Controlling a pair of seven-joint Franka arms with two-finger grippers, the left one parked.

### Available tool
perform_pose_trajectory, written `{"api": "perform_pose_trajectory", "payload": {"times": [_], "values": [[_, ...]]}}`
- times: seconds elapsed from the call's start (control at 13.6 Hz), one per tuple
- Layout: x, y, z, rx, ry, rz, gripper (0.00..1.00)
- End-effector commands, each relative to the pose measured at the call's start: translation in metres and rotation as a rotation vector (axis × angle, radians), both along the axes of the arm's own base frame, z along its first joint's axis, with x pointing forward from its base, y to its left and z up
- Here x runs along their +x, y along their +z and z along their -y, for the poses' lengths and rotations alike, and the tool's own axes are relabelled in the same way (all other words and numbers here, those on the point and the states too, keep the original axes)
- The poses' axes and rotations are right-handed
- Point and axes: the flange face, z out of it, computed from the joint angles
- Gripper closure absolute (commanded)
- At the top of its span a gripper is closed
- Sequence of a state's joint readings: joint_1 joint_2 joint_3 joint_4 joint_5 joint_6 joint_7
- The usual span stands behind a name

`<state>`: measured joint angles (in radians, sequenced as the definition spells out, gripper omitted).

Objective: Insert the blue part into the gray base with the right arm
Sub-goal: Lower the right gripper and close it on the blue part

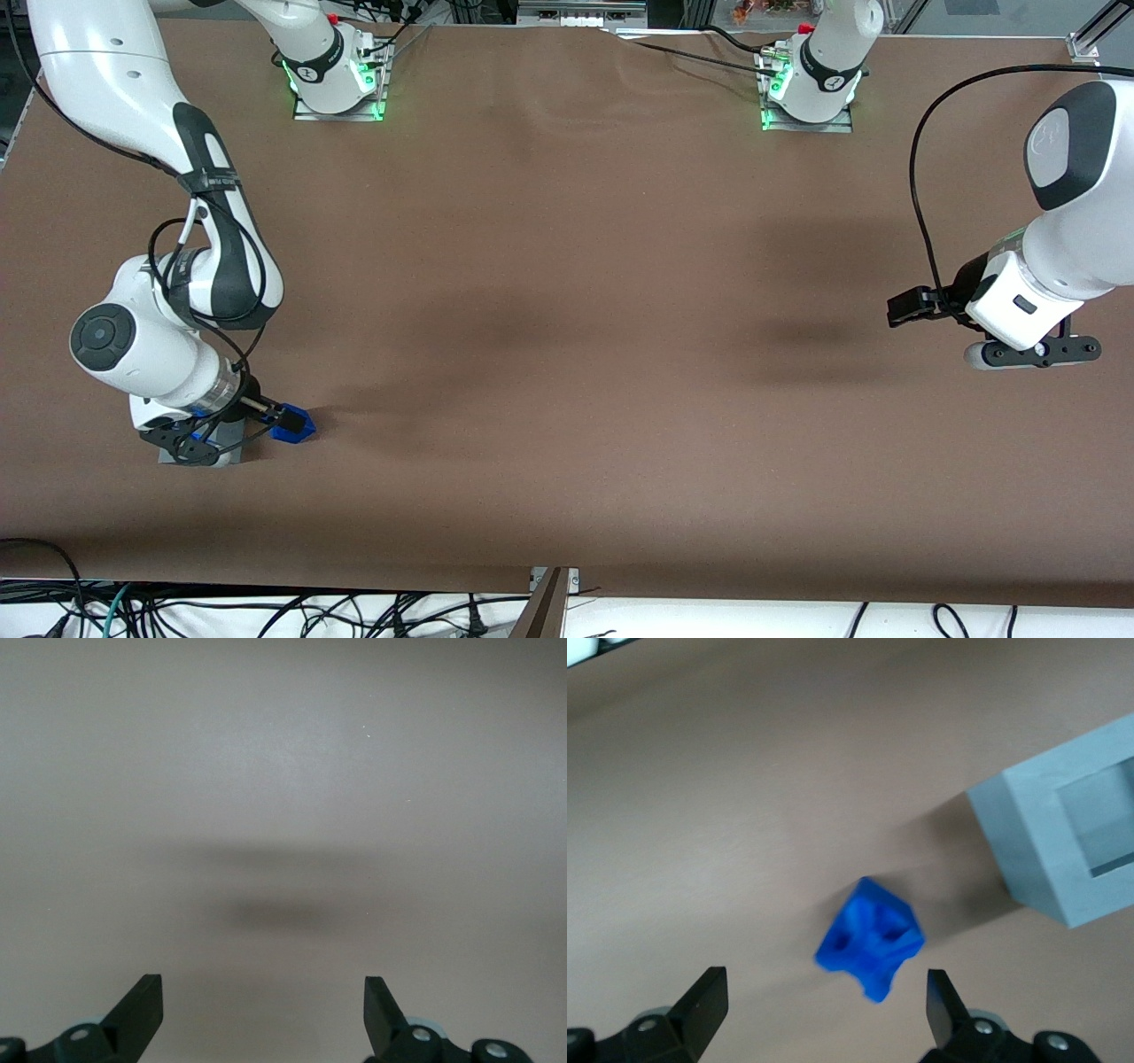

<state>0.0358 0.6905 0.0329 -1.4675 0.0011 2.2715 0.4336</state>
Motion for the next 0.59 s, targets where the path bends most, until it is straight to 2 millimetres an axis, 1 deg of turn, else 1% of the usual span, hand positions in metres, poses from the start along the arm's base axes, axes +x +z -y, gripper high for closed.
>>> {"api": "perform_pose_trajectory", "payload": {"times": [0.0,0.07,0.29,0.52], "values": [[0.003,-0.009,0.014,0.018,-0.057,0.013,0.01],[0.004,-0.015,0.015,0.019,-0.062,0.022,0.01],[0.005,-0.021,0.015,0.022,-0.085,0.022,0.01],[0.004,-0.034,0.015,0.023,-0.100,0.015,0.01]]}}
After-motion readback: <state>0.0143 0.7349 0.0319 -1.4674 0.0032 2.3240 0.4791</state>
